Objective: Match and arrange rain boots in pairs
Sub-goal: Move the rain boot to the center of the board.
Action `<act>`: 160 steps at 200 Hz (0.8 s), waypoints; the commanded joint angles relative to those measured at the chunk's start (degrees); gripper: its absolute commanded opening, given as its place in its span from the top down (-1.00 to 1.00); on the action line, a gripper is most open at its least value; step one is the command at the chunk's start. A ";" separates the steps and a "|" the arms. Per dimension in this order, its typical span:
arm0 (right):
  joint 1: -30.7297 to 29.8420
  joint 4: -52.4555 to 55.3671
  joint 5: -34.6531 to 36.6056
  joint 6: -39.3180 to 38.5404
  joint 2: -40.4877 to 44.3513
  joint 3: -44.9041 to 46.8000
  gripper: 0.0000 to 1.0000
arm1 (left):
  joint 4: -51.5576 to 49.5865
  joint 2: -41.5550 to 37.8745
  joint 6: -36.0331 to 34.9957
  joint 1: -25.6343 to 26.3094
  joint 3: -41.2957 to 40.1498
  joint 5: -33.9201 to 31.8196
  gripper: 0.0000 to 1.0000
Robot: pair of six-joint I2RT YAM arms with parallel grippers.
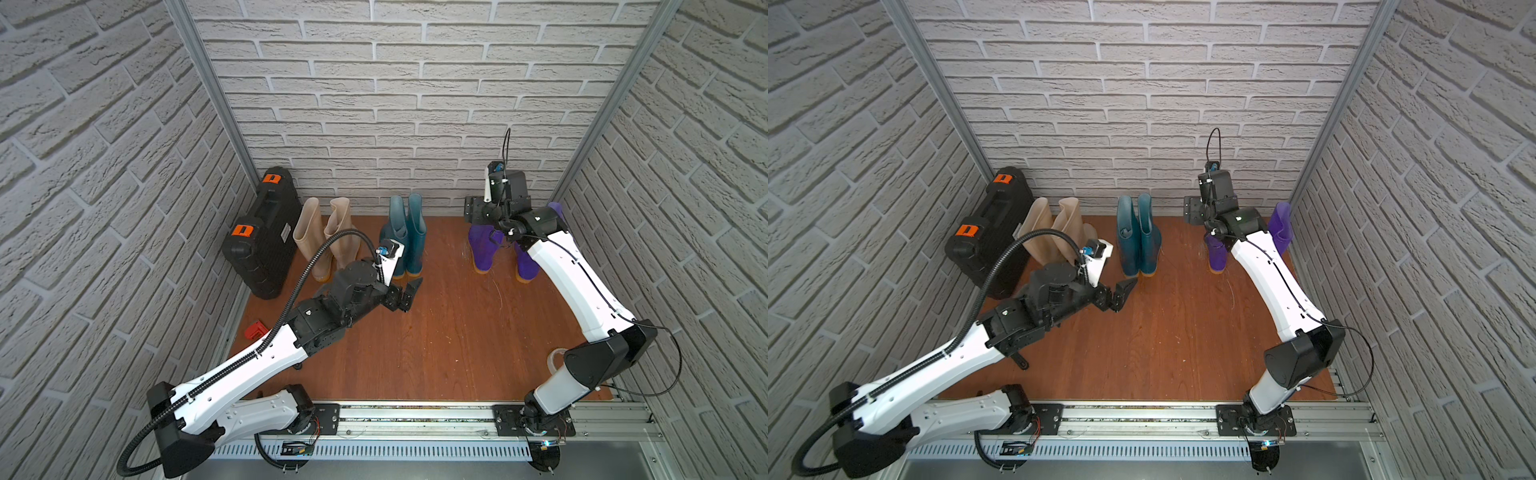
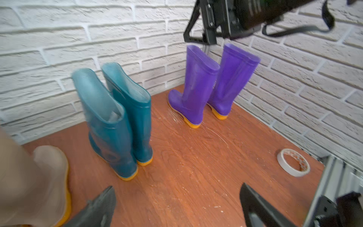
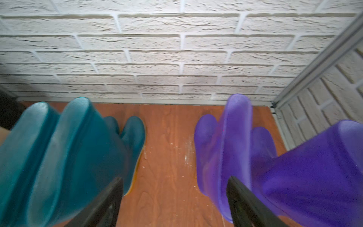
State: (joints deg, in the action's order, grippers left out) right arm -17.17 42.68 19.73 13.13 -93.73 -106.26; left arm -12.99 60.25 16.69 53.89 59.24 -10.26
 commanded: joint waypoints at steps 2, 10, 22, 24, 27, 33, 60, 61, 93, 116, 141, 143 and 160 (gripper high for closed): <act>2.37 2.15 3.27 -1.64 0.49 0.69 -0.71 | 9.17 1.62 0.93 2.48 -2.08 2.04 -0.96; 3.21 2.53 3.49 -1.78 0.23 0.52 -0.72 | 9.47 2.21 0.74 3.38 -2.27 2.11 -0.96; 4.51 3.05 3.42 -1.91 -0.40 0.07 -0.74 | 9.47 2.76 0.30 4.68 -2.57 2.09 -0.96; 4.75 3.16 3.40 -1.90 -0.51 0.02 -0.74 | 9.48 2.83 0.28 4.79 -2.71 2.11 -0.96; 5.08 3.34 3.16 -1.90 -0.75 -0.09 -0.74 | 9.47 2.86 0.20 5.08 -2.87 2.16 -0.96; 5.69 3.54 2.63 -1.94 -1.24 -0.34 -0.75 | 9.42 3.03 0.19 5.58 -3.16 1.92 -0.96; 7.30 4.69 0.61 -2.37 -4.40 -2.21 -0.75 | 10.15 2.77 0.89 6.35 -4.52 1.49 -0.96; 7.35 4.69 0.55 -2.38 -4.55 -2.29 -0.75 | 10.08 2.73 0.89 6.33 -4.51 1.48 -0.96; 8.24 7.45 1.45 -1.76 -9.57 -6.38 -0.73 | 9.48 2.17 0.89 6.45 -4.75 0.77 -0.96; 9.38 8.04 0.43 -1.33 -12.34 -8.10 -0.67 | 8.46 1.33 0.80 6.49 -4.82 -0.01 -0.96; 10.55 8.29 -3.22 -0.78 -14.61 -9.61 -0.40 | 7.83 0.36 0.67 6.49 -5.58 -1.05 -0.96; 10.61 8.30 -3.58 -0.70 -14.70 -9.74 -0.36 | 7.84 0.32 0.66 6.49 -5.62 -1.14 -0.96; 11.27 8.00 -5.59 -0.39 -15.23 -9.84 0.01 | 7.54 -0.12 0.80 6.49 -5.97 -1.56 -0.96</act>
State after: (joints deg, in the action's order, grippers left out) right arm -7.05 50.89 17.69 11.81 -109.21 -114.30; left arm -7.27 61.60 17.19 60.14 54.54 -10.22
